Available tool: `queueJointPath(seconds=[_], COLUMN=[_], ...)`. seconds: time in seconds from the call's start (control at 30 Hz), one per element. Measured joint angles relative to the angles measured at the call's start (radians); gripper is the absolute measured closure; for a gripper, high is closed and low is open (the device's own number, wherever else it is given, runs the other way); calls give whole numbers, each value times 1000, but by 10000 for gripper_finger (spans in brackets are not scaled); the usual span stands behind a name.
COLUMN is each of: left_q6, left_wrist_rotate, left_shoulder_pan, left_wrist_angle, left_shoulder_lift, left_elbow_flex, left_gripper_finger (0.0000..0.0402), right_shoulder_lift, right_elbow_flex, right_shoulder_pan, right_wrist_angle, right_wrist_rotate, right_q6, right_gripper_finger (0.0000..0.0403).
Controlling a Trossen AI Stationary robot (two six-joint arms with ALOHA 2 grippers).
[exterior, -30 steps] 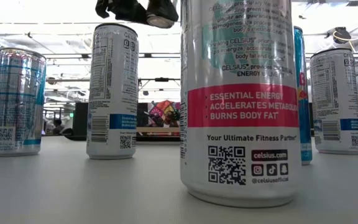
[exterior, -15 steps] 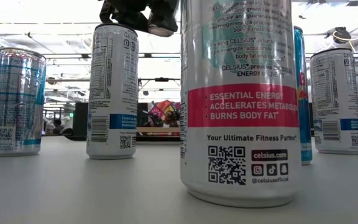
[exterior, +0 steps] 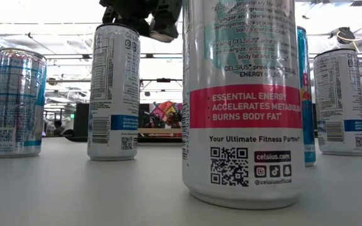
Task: Place canned beverage on shelf
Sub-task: Put the top white pink soda can on the shelf
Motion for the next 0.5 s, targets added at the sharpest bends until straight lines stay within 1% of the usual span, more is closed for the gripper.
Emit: queueJointPath(seconds=[0.1, 0.2, 0.27, 0.37, 0.5], left_q6=[-3, -2, 4, 41, 85], left_wrist_rotate=[0, 0, 0, 1, 4], left_shoulder_pan=[15, 30, 40, 61, 88], left_wrist_angle=[-13, -15, -15, -16, -17], left_shoulder_lift=[0, 0, 0, 0, 0], left_elbow_flex=[0, 0, 0, 0, 0], left_gripper_finger=[150, 150, 150, 150, 150], right_shoulder_lift=[9, 9, 9, 12, 48], right_elbow_flex=[57, 98, 107, 111, 113], right_shoulder_pan=[-20, -48, -68, -99, -126], right_wrist_angle=[-71, -126, -130, -157, -179], right_wrist_rotate=[-19, -72, -106, -116, -139], right_q6=[-6, -11, -11, -11, -11], right_gripper_finger=[96, 96, 96, 96, 96])
